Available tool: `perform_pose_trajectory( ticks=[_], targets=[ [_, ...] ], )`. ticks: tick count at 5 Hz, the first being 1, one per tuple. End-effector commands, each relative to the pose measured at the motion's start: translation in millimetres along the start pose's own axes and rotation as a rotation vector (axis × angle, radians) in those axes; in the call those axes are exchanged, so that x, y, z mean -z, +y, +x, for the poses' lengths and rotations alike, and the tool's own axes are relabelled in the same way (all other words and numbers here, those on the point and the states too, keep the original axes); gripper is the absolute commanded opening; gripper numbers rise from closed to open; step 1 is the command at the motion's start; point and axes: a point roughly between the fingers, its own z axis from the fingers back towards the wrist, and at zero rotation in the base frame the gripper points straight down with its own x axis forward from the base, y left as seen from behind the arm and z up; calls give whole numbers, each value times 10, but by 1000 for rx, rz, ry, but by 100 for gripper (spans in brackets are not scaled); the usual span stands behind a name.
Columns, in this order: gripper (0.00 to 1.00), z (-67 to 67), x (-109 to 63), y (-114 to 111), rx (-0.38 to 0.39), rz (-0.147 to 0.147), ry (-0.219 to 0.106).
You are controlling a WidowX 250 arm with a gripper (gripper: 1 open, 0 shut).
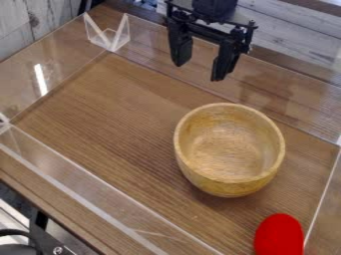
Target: Move the red object to the left side of the table
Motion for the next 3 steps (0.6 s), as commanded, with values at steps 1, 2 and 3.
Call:
perform_pose_trajectory(
  ticks=[1, 2, 3],
  targets=[
    [100, 16, 86, 79, -29, -10, 25],
    [100, -49, 133, 58, -55, -28, 29],
    [100, -189, 218, 8, -61, -37, 35]
  ],
)
